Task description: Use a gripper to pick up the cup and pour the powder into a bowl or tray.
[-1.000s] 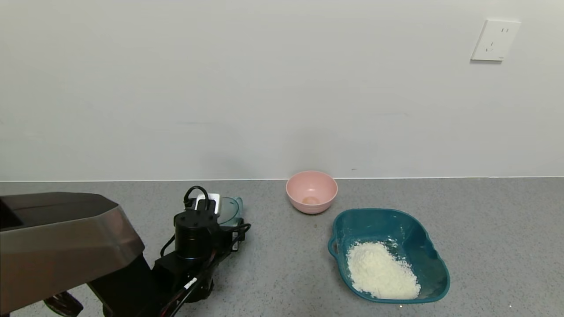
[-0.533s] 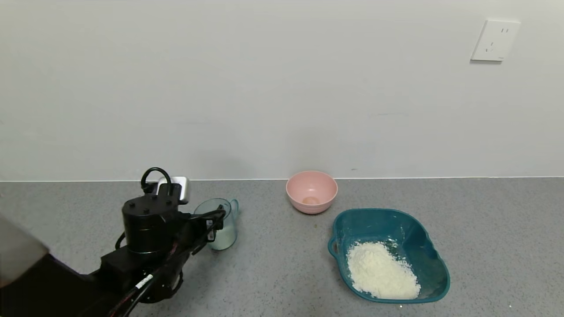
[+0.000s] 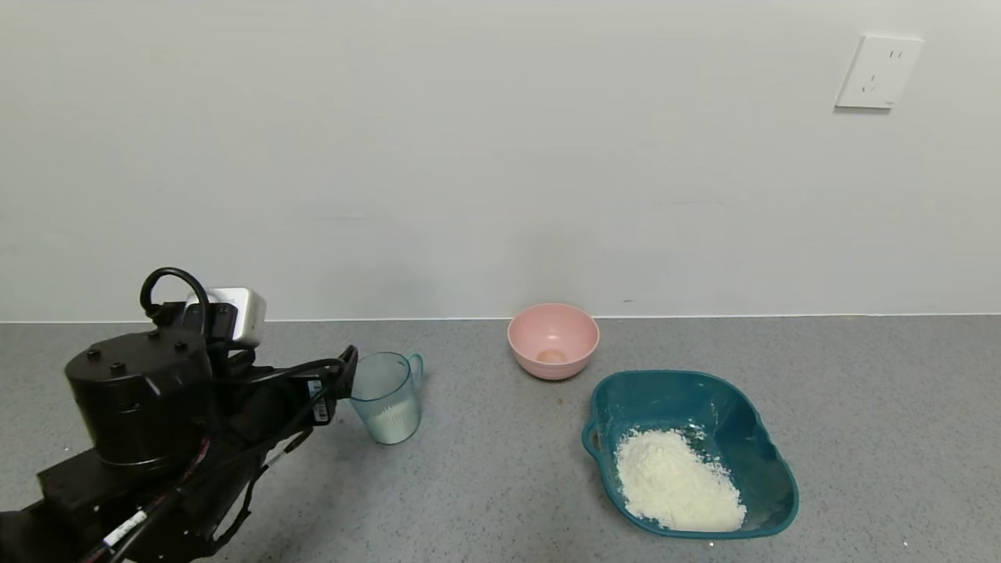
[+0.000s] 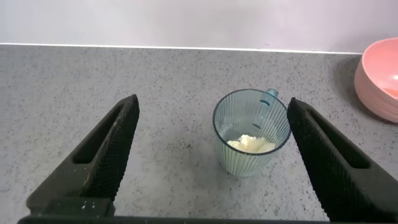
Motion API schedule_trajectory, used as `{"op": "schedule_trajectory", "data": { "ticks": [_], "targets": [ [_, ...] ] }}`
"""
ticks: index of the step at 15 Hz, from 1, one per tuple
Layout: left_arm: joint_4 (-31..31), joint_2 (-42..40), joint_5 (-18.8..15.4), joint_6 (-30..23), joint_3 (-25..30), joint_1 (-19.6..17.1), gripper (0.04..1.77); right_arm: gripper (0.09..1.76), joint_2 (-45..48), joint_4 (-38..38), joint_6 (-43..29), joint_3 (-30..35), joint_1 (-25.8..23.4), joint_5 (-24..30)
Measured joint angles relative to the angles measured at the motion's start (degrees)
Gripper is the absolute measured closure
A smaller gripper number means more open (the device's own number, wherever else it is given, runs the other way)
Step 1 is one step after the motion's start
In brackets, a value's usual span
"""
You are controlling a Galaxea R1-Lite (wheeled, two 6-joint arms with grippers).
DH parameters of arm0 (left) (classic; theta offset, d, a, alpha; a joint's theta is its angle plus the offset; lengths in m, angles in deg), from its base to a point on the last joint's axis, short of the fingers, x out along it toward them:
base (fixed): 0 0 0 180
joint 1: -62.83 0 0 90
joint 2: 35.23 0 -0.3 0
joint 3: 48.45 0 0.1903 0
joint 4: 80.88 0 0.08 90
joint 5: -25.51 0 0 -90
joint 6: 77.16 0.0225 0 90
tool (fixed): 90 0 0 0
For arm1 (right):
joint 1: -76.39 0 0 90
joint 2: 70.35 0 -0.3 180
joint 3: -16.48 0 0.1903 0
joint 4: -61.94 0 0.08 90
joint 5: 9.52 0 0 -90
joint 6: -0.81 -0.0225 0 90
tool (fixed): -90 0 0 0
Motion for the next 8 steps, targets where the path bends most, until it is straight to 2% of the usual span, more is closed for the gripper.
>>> {"op": "schedule_trajectory", "data": {
  "ticks": [2,4,8],
  "targets": [
    [2.97,-3.69,-0.88,0.06,0.41,-1.1,0.1,0.14,0.0,0.0,-0.02,0.0,0.0,0.0],
    [6.41,-7.77,-3.36,0.63,0.76,-3.83,0.1,0.14,0.0,0.0,-0.02,0.0,0.0,0.0],
    [13.34,-17.36,-13.17,1.57,2.24,-14.08,0.1,0.14,0.0,0.0,0.0,0.0,0.0,0.0]
  ]
}}
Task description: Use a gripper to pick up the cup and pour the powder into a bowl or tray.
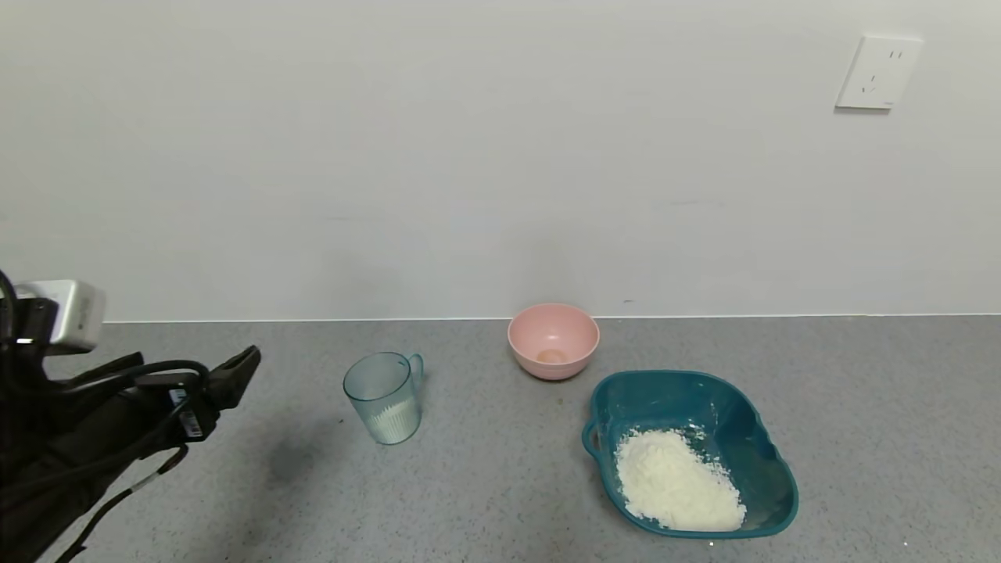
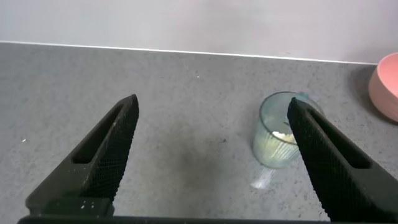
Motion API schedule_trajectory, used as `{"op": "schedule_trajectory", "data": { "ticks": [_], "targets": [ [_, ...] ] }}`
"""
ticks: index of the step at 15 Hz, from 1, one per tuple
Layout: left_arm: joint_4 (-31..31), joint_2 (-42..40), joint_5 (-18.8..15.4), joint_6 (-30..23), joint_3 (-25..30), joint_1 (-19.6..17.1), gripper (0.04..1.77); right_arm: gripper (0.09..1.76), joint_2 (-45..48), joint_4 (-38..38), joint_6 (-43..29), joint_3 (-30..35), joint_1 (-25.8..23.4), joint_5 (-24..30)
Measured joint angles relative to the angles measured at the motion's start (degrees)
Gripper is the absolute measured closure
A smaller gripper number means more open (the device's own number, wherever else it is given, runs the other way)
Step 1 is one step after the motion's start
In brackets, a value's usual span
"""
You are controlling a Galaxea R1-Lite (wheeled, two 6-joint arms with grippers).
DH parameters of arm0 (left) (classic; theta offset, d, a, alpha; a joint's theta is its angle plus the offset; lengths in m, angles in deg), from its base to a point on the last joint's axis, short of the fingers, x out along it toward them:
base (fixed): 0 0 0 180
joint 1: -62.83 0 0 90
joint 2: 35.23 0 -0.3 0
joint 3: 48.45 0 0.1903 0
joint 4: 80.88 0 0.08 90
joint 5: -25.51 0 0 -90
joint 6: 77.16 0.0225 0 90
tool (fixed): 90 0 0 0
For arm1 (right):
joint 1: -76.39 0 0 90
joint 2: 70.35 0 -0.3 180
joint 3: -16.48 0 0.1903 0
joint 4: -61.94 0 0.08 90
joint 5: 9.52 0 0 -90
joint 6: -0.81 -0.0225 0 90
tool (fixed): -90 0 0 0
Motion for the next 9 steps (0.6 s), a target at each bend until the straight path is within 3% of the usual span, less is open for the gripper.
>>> {"op": "schedule_trajectory", "data": {
  "ticks": [3,9],
  "targets": [
    [2.23,-6.03,-1.24,0.05,1.46,-3.97,0.1,0.14,0.0,0.0,-0.02,0.0,0.0,0.02],
    [12.2,-20.48,-2.77,0.35,4.41,-6.64,0.09,0.14,0.0,0.0,-0.02,0.0,0.0,0.02]
  ]
}}
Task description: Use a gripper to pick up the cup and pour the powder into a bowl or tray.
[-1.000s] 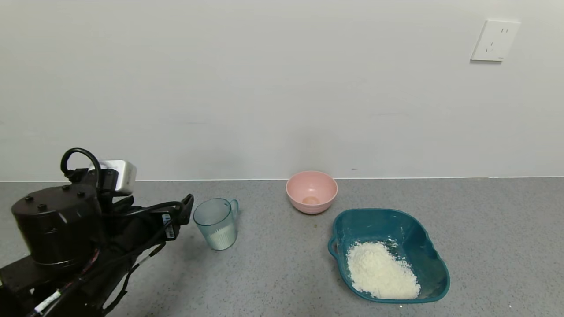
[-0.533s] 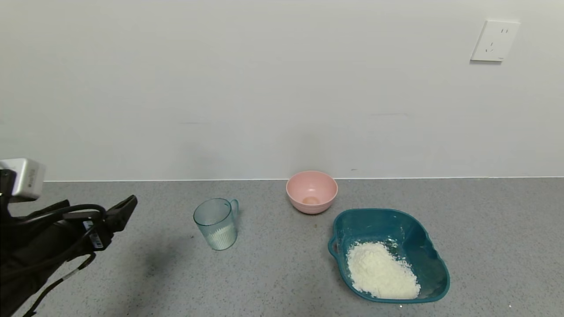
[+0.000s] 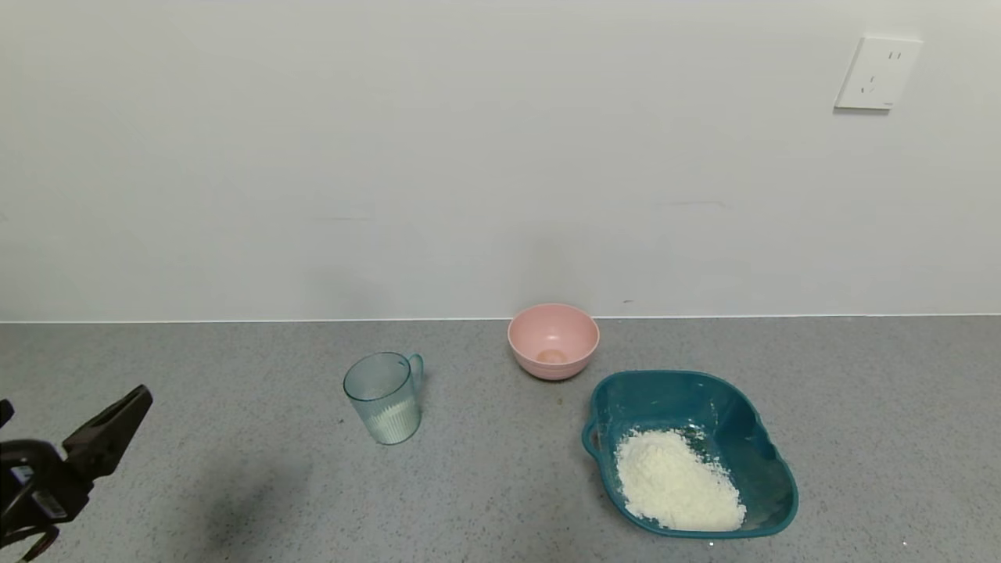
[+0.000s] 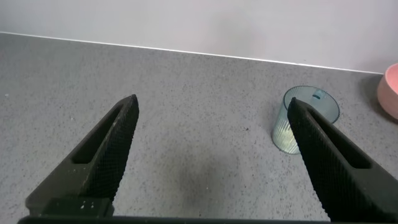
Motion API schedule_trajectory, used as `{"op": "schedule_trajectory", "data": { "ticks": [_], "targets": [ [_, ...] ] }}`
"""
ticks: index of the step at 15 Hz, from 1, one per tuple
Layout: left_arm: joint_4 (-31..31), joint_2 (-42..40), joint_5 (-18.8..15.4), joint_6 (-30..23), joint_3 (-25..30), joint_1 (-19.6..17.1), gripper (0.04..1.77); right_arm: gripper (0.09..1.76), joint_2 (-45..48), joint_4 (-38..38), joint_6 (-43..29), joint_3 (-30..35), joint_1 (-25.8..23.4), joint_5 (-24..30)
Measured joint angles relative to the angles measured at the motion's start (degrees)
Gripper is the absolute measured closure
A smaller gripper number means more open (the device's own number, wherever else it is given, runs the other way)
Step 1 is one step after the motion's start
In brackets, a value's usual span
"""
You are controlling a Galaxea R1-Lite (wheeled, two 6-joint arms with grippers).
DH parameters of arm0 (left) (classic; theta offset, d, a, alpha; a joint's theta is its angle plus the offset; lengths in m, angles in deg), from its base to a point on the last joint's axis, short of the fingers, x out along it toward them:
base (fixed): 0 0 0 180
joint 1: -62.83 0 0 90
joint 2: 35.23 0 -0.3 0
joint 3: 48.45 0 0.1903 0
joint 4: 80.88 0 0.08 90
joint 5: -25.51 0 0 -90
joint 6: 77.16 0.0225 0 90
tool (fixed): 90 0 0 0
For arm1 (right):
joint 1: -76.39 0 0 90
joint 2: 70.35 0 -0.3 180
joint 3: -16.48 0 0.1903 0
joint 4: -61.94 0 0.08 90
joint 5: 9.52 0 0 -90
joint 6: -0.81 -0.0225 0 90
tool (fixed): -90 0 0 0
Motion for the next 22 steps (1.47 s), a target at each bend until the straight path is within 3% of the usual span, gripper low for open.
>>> {"op": "schedule_trajectory", "data": {
  "ticks": [5,11,17,22],
  "targets": [
    [10.35,-15.71,-5.58,0.09,3.02,-4.44,0.09,0.14,0.0,-0.02,0.0,0.0,0.0,-0.02],
    [25.77,-32.7,-8.77,0.09,2.5,-5.95,0.09,0.14,0.0,0.0,0.0,0.0,-0.02,-0.05],
    [28.5,-39.73,-11.63,-0.07,2.61,-5.1,0.09,0.14,0.0,0.0,0.02,0.0,0.0,-0.02],
    [34.94,-48.35,-13.29,0.28,3.61,-3.24,0.09,0.14,0.0,0.0,-0.02,0.0,-0.02,-0.02]
  ]
}}
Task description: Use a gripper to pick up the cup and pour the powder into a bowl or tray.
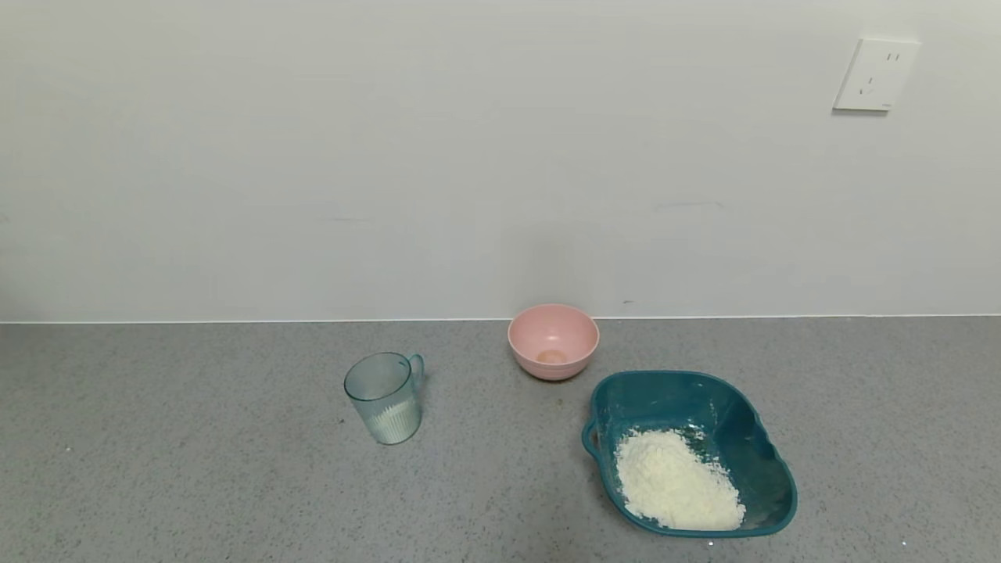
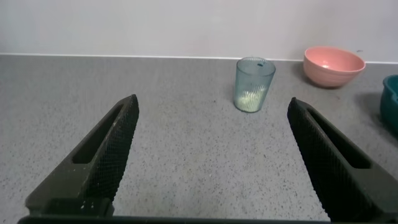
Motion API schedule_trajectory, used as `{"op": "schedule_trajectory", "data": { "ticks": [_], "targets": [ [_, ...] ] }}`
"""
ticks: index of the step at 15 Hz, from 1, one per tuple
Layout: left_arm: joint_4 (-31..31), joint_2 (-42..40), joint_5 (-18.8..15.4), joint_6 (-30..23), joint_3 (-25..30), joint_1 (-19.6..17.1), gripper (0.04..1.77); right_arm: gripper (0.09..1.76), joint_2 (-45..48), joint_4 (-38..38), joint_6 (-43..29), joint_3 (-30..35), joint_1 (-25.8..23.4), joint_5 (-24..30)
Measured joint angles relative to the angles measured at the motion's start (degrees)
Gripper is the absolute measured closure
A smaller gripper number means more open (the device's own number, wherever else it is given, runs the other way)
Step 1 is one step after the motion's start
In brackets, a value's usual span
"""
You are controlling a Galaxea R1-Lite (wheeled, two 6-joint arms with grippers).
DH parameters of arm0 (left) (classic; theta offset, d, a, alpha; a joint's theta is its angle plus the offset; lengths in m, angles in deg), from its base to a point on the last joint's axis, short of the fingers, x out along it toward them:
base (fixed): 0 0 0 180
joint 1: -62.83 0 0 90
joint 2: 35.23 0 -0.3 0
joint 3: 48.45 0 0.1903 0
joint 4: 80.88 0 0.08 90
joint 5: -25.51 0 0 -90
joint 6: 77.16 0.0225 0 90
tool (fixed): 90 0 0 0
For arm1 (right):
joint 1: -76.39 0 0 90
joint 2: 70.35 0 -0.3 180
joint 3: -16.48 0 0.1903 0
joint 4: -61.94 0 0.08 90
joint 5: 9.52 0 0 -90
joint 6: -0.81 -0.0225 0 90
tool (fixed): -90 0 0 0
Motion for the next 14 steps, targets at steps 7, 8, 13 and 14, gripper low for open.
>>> {"op": "schedule_trajectory", "data": {
  "ticks": [7,8,13,14],
  "targets": [
    [-11.69,-4.57,-0.4,0.05,8.73,0.22,0.09,0.14,0.0,0.0,0.02,0.0,0.0,0.0],
    [-13.0,-4.63,-0.63,0.24,10.74,0.22,0.09,0.14,0.0,0.0,0.02,0.0,0.0,-0.02],
    [-7.78,-4.73,-0.74,2.11,12.87,0.22,0.09,0.14,0.0,0.0,0.05,0.0,0.0,0.0],
    [-7.53,-4.73,-1.51,2.22,12.95,0.22,0.09,0.14,0.0,0.01,0.05,0.0,0.02,0.0]
  ]
}}
